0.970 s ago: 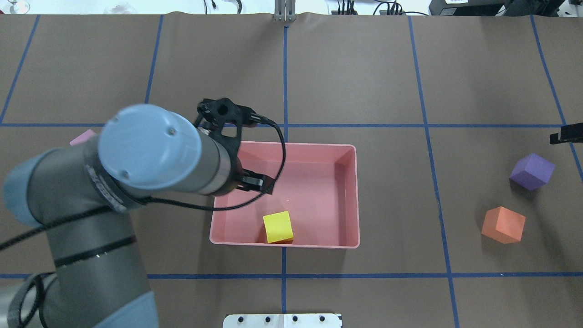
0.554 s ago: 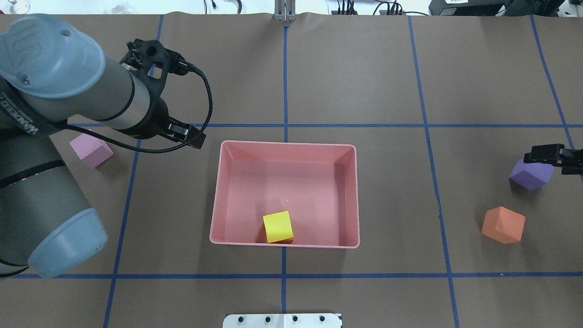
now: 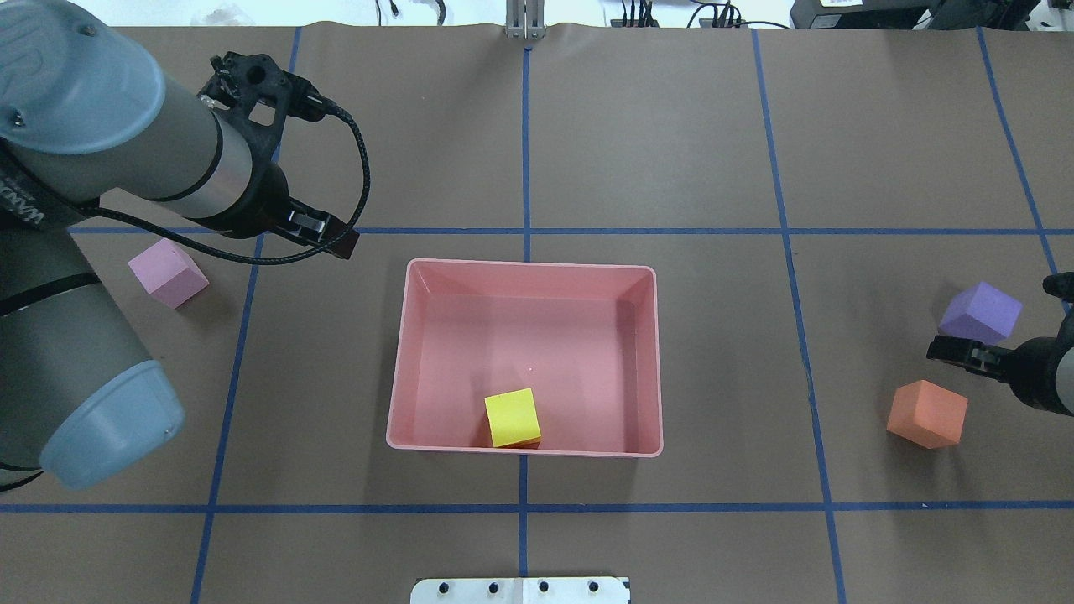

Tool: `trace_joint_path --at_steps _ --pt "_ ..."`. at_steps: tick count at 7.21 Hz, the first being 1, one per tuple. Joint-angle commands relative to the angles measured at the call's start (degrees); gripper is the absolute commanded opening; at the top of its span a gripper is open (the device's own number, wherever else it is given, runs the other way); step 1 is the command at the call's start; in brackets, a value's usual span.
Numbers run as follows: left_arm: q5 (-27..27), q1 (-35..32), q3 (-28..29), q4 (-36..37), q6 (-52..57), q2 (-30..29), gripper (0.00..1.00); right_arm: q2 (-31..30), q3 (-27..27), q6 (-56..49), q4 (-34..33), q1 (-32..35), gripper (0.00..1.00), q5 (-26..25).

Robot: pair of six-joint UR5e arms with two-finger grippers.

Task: Place blocks into pink bin with both arms
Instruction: 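Raise the left gripper while the right gripper reaches for the orange cube, then grasp the orange cube with the right gripper and lift it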

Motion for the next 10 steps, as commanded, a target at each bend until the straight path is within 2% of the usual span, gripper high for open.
trace_joint_path --at_steps 1,2,6,8,9,10 --pt "-0.01 -0.03 -0.08 0.0 0.02 -0.07 1.0 -0.59 0.0 7.68 -0.04 -7.97 1.0 -7.74" --pt "-0.01 -0.03 -0.16 0.0 -0.07 0.02 1.0 -1.12 -0.09 9.64 -0.12 -10.79 1.0 -11.07" --pt "-0.01 -0.03 -0.16 0.0 -0.16 0.11 1.0 -2.18 -2.63 14.74 -0.57 -16.77 1.0 -17.85" --pt "-0.01 -0.03 -0.08 0.09 -0.16 0.11 1.0 -1.91 -3.51 15.02 -0.65 -17.93 1.0 -19.19" --pt "-0.01 -0.03 0.01 0.09 -0.16 0.19 1.0 -1.91 -3.52 15.02 -0.65 -18.46 0.88 -20.15" --pt "-0.01 -0.03 0.1 0.0 -0.07 0.28 1.0 -1.65 -3.52 14.94 -0.57 -18.55 0.3 -20.25"
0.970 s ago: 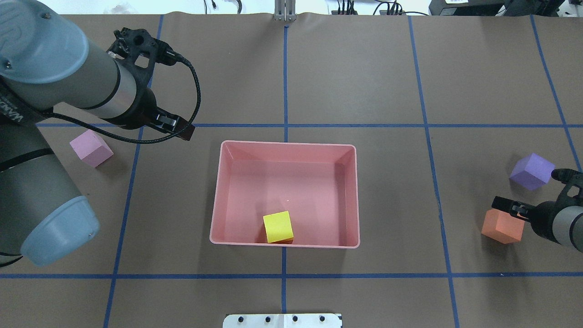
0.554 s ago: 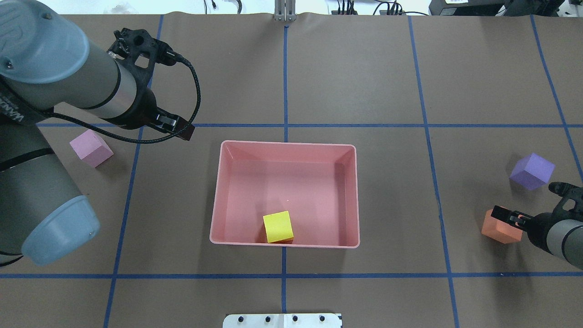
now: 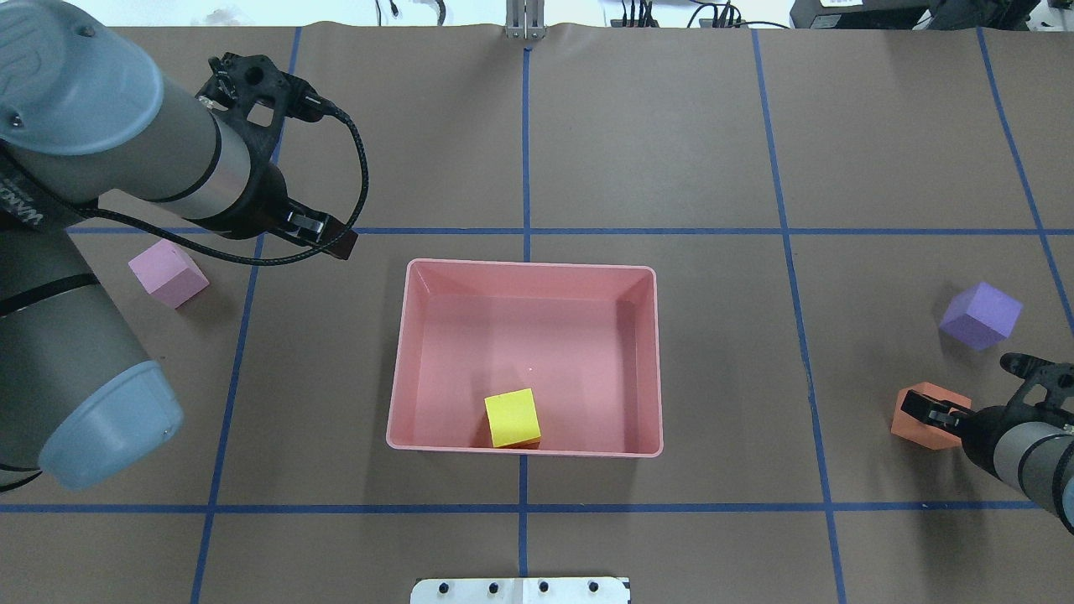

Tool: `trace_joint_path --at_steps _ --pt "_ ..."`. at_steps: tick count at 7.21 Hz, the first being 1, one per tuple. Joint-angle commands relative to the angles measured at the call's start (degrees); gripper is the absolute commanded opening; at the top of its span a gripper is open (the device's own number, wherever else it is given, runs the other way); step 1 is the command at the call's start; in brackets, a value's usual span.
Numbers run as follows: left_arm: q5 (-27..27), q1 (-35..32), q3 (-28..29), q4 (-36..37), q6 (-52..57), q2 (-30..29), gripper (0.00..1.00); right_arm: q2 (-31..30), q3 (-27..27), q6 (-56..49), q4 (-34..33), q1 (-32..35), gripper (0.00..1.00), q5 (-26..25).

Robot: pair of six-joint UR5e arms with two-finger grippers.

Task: Place blocks into pink bin with both arms
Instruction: 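Grasp the orange cube with the right gripper and lift it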

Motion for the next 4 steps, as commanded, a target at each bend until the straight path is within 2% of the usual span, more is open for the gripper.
trace_joint_path --at_steps 1,3,4 --pt "0.09 -0.09 0.19 -0.07 0.24 0.18 1.0 0.47 0.24 -0.11 0.06 -0.56 0.0 -0.67" --pt "-2.09 -3.67 0.37 0.2 6.09 0.96 1.0 1.79 3.12 -3.33 -0.03 0.65 0.0 -0.32" --pt "-2.98 -6.56 0.46 -0.24 12.13 3.66 1.0 2.84 4.18 -9.02 -0.12 2.93 0.0 0.99"
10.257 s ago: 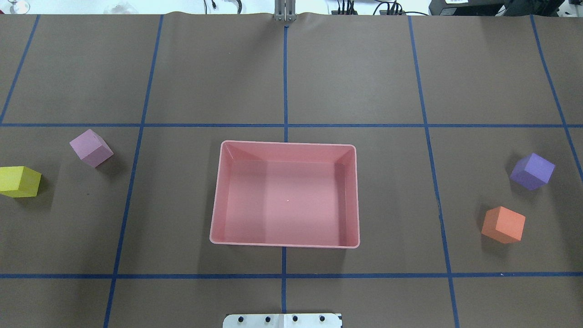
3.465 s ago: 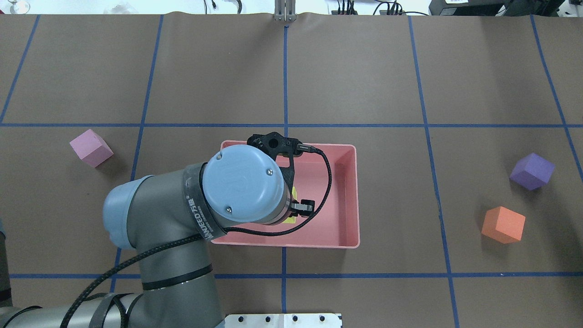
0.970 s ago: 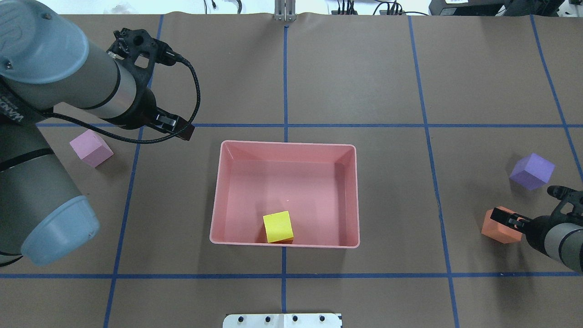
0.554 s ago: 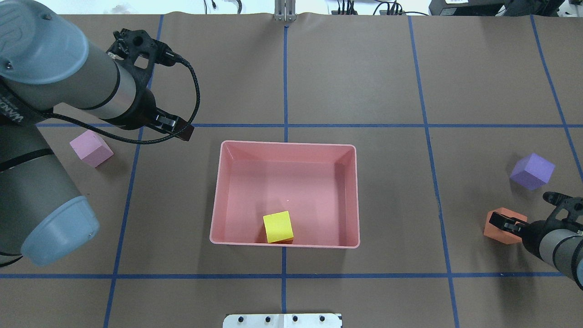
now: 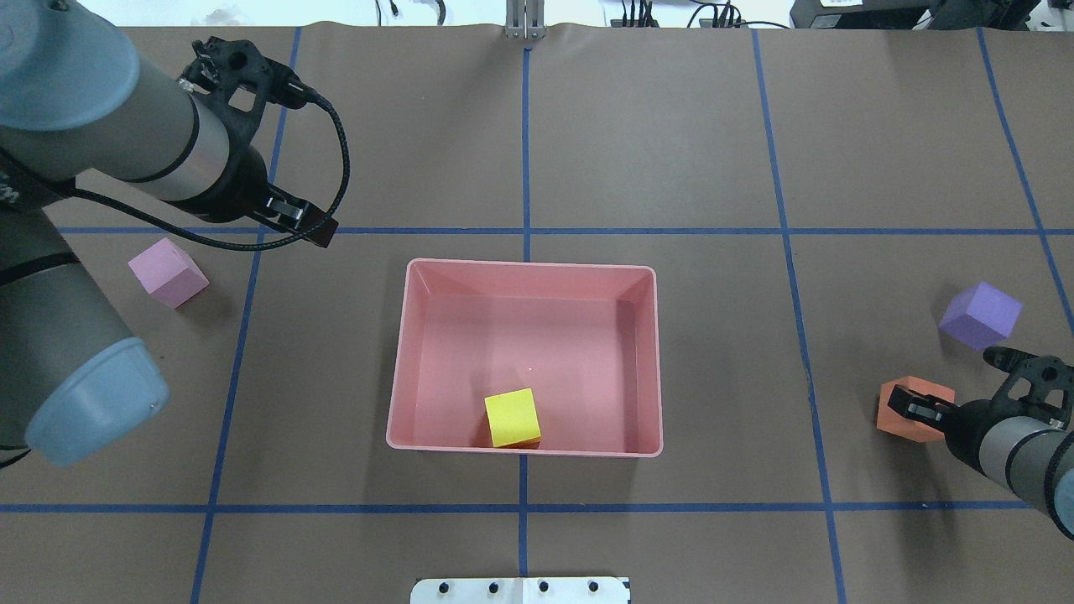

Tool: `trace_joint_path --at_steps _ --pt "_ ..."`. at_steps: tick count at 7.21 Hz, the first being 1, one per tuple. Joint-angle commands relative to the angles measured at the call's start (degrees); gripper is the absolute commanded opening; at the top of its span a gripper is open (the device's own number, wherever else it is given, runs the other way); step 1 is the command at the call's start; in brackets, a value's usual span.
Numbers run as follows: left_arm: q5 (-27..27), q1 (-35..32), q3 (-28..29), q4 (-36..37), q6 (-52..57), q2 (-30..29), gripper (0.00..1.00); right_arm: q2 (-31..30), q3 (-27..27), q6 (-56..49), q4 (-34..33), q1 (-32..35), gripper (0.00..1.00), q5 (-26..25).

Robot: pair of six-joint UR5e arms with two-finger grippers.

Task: Place blocks into pink bin with both arms
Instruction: 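Grasp the orange cube with the right gripper and lift it, then drop the orange cube into the bin while the left gripper lowers onto the pink cube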

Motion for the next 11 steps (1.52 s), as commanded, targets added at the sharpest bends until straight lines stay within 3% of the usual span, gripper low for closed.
trace_joint_path --at_steps 1,3,5,8,9,10,11 --pt "-1.45 -5.19 0.11 -0.45 9.96 4.49 1.0 3.72 2.07 -7.35 -0.19 5.53 0.0 4.69" --pt "-6.69 -8.79 3.42 -8.65 15.94 10.28 1.0 8.99 3.56 -11.4 -2.97 11.26 0.0 10.5" --pt "-8.84 -10.66 9.22 -22.09 17.47 16.36 1.0 20.3 7.51 -11.41 -19.61 14.27 0.0 13.86" --pt "-8.84 -11.01 22.66 -39.95 20.54 19.27 1.0 45.58 7.44 -11.15 -48.94 12.87 0.0 13.69" --pt "-8.84 -11.36 24.96 -42.61 20.63 19.62 1.0 52.28 6.65 -10.71 -55.67 11.3 0.0 13.25" --pt "-8.84 -11.37 25.33 -42.98 20.63 19.63 1.0 56.35 3.77 -10.53 -56.25 9.37 0.0 12.38" --pt "-8.84 -11.89 25.34 -42.99 20.55 19.98 1.0 61.96 -1.13 -10.44 -56.17 7.96 0.26 11.41"
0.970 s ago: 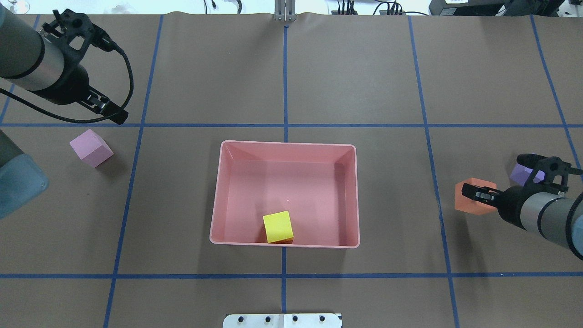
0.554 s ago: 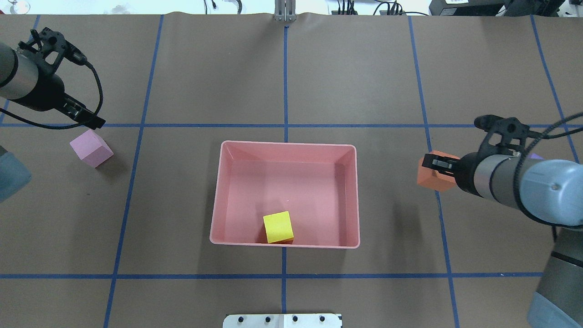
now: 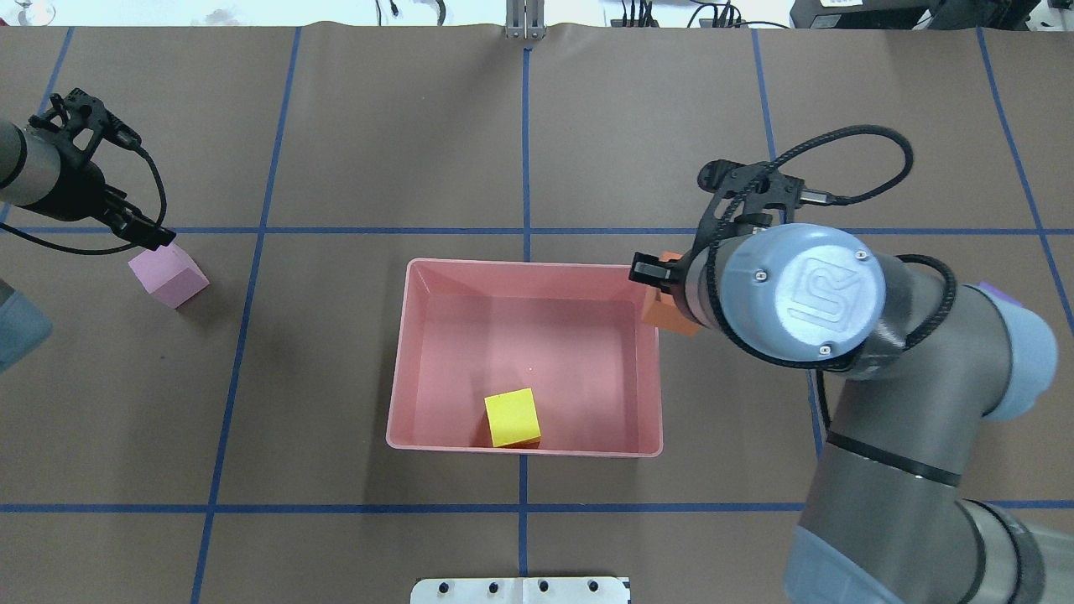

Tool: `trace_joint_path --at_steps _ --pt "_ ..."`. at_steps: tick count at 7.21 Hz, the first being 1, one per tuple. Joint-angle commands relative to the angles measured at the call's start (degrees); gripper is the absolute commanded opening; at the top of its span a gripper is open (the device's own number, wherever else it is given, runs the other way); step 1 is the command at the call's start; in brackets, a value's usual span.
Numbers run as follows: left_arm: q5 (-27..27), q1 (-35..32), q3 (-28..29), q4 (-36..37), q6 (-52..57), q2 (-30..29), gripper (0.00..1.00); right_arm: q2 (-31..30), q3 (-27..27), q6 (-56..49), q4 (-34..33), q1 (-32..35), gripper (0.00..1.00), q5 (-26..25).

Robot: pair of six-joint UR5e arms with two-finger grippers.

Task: Place blocks into pink bin with both arms
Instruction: 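Drop the orange cube into the bin while the left gripper lowers onto the pink cube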

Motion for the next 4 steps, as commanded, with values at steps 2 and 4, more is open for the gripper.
trace_joint_path --at_steps 2,4 --pt "0.0 -0.35 1.41 -0.74 0.14 0.34 1.0 9.85 -7.61 0.53 -1.47 -3.62 1.0 -3.51" --pt "-0.09 0.01 1.42 -1.09 0.15 -0.1 1.0 9.33 -5.34 -3.49 -1.74 -3.45 1.0 -2.81"
